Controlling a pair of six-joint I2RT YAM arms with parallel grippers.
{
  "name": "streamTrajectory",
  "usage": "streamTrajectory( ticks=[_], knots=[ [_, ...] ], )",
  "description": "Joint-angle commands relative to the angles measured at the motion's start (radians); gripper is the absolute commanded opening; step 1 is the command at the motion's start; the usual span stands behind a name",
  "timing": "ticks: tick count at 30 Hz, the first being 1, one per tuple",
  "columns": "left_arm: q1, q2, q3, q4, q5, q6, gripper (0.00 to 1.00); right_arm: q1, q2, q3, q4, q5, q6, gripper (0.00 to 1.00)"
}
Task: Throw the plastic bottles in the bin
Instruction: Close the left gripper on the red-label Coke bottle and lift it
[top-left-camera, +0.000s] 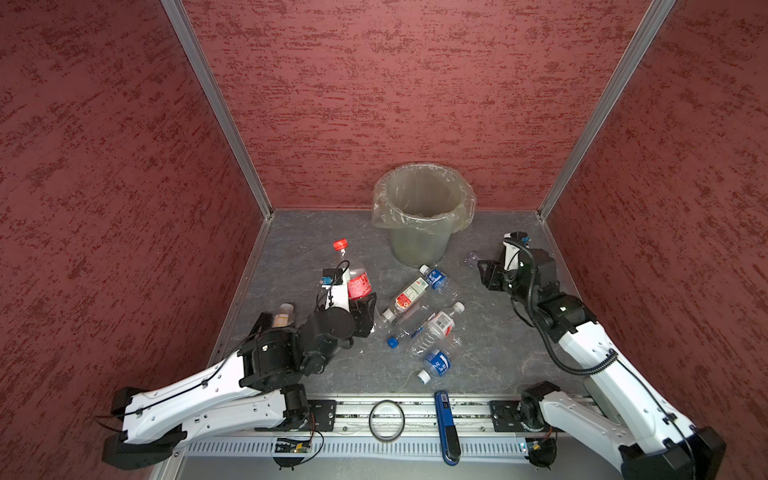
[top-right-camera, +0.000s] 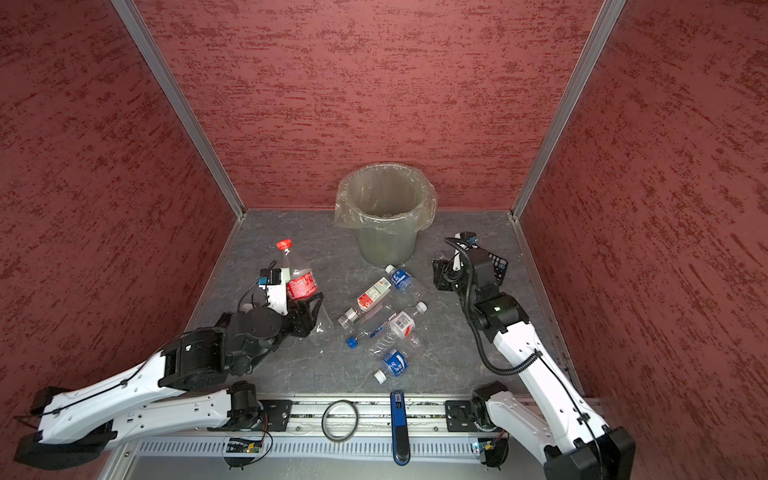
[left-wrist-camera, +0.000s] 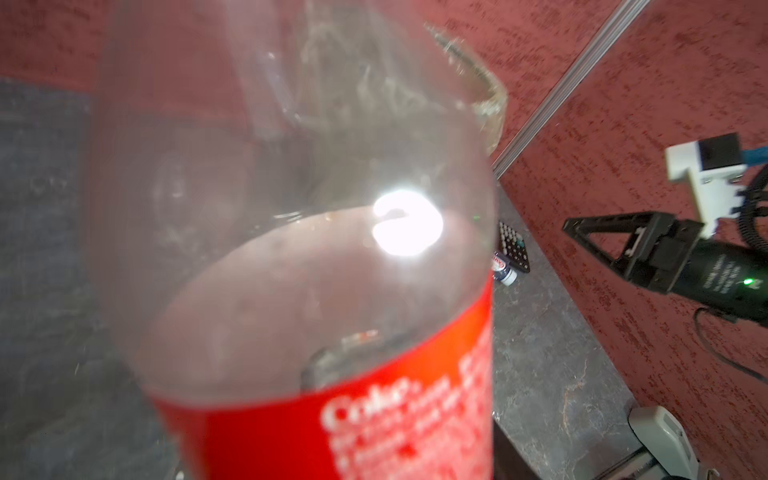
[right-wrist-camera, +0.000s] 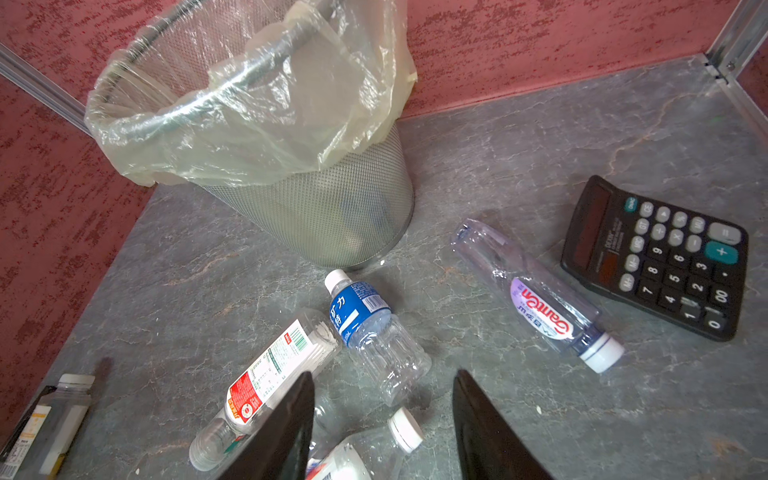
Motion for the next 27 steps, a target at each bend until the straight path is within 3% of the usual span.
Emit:
streamTrajectory(
  ticks=[1, 9, 14, 19, 23, 25, 26, 27],
  knots=[
    [-0.006, 0.018, 0.043, 0.173, -0.028, 0.255, 0.52, 0.005, -0.022, -0.008, -0.018, 0.027, 0.019, 0.54],
    [0.059, 0.119, 0.154, 0.357, 0.057, 0.481, 0.53, 0.005, -0.039, 0.004, -0.043, 0.049, 0.014, 0.54],
    [0.263, 0.225, 0.264, 0.39, 0.3, 0.485, 0.52, 0.004, -0.051, 0.009, -0.057, 0.046, 0.005, 0.54],
    [0.546, 0.508, 0.483, 0.522, 0.615, 0.433, 0.52, 0.004, -0.096, 0.007, -0.076, 0.062, 0.01, 0.54],
    [0.641, 0.871, 0.9, 0.498, 0.762, 0.396, 0.64, 0.005, -0.126, 0.008, -0.103, 0.066, 0.008, 0.54],
    [0.67, 1.117, 1.216, 0.373, 0.807, 0.38, 0.83, 0.005, -0.142, 0.009, -0.113, 0.064, 0.009, 0.55],
    [0.684, 1.236, 1.407, 0.3, 0.852, 0.361, 0.99, 0.005, -0.148, 0.01, -0.119, 0.064, 0.009, 0.56],
    [0.699, 1.379, 1.623, 0.178, 0.886, 0.335, 1.0, 0.004, -0.154, 0.013, -0.127, 0.067, 0.009, 0.56]
  ],
)
